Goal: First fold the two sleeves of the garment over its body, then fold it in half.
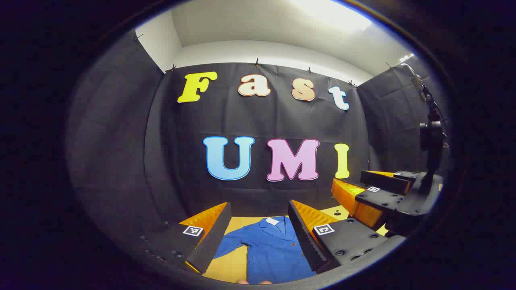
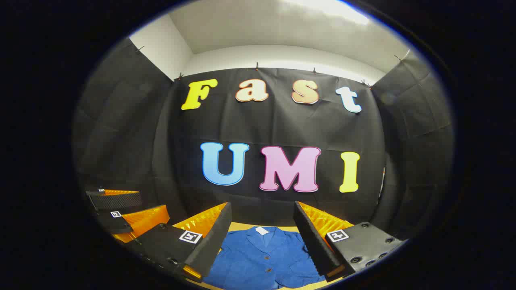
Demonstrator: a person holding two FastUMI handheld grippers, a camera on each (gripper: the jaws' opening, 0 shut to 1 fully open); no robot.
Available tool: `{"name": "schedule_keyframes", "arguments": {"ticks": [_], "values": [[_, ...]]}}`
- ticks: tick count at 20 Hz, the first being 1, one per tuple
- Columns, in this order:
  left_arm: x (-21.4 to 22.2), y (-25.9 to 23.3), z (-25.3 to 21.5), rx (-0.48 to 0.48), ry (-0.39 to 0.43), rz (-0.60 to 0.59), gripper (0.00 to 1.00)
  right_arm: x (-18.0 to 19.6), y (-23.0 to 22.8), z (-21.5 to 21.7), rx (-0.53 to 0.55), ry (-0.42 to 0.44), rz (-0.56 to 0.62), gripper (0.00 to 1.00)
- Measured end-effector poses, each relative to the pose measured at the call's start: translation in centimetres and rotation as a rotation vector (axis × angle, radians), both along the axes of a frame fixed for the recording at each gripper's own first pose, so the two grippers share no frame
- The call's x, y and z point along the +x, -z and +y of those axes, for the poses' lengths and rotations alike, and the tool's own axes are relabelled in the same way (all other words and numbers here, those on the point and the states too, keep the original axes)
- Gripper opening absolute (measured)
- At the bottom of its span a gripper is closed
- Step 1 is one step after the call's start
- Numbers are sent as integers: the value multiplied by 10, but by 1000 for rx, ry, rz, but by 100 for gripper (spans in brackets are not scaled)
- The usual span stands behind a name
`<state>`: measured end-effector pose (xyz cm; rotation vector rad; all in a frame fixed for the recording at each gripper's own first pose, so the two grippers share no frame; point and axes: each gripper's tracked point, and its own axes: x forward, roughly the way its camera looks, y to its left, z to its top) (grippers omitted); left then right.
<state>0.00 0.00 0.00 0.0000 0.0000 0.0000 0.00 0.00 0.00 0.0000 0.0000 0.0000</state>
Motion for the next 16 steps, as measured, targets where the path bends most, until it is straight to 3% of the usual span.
{"name": "schedule_keyframes", "arguments": {"ticks": [6,7,16], "values": [[-8,5,12,-30,1,-6,82,-18,1,-16,-14,61,6,96],[-8,6,15,-37,-3,-1,82,-20,0,-18,-13,67,3,86],[-14,13,22,-39,-7,15,82,-20,5,-22,-4,81,25,86]]}}
